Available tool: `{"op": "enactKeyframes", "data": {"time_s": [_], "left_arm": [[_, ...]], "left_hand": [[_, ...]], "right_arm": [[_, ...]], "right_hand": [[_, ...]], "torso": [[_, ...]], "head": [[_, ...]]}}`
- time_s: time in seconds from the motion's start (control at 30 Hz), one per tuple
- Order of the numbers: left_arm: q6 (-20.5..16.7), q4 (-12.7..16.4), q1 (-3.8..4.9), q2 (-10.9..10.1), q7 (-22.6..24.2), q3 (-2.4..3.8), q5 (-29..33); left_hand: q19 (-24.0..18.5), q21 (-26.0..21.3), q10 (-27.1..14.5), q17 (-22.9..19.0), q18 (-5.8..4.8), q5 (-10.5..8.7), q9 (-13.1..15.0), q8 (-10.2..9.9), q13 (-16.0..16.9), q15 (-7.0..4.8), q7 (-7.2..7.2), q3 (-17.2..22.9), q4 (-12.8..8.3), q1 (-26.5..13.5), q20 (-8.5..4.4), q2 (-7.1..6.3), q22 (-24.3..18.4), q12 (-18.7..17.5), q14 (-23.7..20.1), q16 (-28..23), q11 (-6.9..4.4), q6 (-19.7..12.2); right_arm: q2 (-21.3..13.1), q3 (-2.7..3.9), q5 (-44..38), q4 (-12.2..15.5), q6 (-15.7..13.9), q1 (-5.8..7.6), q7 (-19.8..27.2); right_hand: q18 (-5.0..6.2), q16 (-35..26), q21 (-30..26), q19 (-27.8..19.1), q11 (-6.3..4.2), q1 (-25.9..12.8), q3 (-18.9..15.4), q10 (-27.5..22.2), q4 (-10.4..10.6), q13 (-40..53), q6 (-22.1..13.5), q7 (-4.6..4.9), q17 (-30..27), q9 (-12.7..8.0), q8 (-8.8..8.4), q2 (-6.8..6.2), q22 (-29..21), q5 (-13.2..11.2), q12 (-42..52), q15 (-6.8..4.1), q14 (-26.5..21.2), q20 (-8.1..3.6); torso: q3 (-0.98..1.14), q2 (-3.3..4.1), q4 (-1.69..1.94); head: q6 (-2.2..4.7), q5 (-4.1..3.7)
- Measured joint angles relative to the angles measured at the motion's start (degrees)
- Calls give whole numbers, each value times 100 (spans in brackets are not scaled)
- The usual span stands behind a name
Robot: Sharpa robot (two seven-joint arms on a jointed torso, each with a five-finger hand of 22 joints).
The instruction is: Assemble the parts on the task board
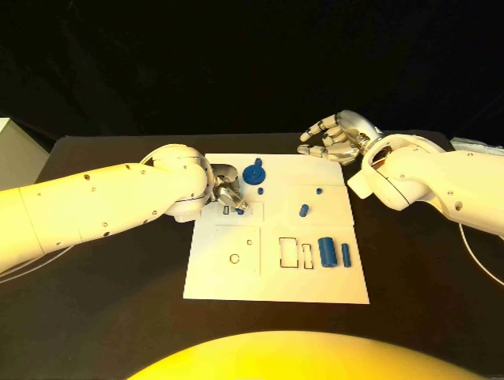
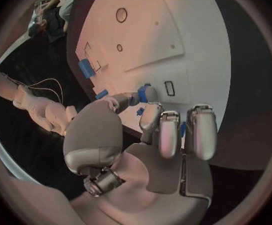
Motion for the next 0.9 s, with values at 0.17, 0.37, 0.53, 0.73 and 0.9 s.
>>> {"op": "enactKeyframes", "data": {"time_s": [0.17,0.37,0.53,0.73,0.9], "left_arm": [[-19,0,-21,0,0,9,-19],[-32,3,-41,-2,0,18,-35],[-38,9,-49,-10,1,20,-38],[-51,13,-53,-13,2,20,-37],[-55,15,-55,-14,3,20,-34]], "left_hand": [[0,0,0,0,0,0,1,1,0,0,8,0,0,0,0,0,0,0,0,0,0,8],[13,0,1,0,0,2,-3,2,0,0,9,1,1,0,-13,0,-1,0,0,0,1,9],[14,0,1,0,0,3,-4,-22,0,0,9,1,1,0,-14,0,-1,0,0,0,1,10],[14,0,1,0,0,3,-3,-22,0,0,18,1,1,10,-14,-10,-2,-14,0,0,1,19],[13,0,1,0,1,3,-13,-22,4,0,19,-16,-16,31,-13,-31,-2,-23,0,0,2,20]], "right_arm": [[-6,0,0,2,0,0,0],[-11,0,0,3,1,-1,1],[-16,0,0,4,1,-2,2],[-19,0,0,5,1,-4,3],[-20,0,0,5,1,-7,4]], "right_hand": [[0,0,0,0,0,0,16,0,16,0,0,0,0,0,0,0,0,0,0,0,0,0],[0,0,0,0,0,0,16,0,16,0,0,0,0,0,0,0,-1,0,0,0,0,0],[0,0,0,0,0,0,16,0,16,-1,0,-1,0,0,0,0,-1,0,0,0,0,0],[0,0,0,0,0,0,16,0,16,-1,1,-1,0,0,0,0,-1,0,0,0,0,0],[0,0,0,0,0,0,16,0,16,4,1,-1,0,0,0,0,-2,0,0,0,0,0]], "torso": [[0,0,-1],[1,1,-5],[2,1,-5],[3,3,-4],[3,3,-4]], "head": [[-1,-2],[-10,-4],[-19,-8],[-23,-13],[-27,-14]]}}
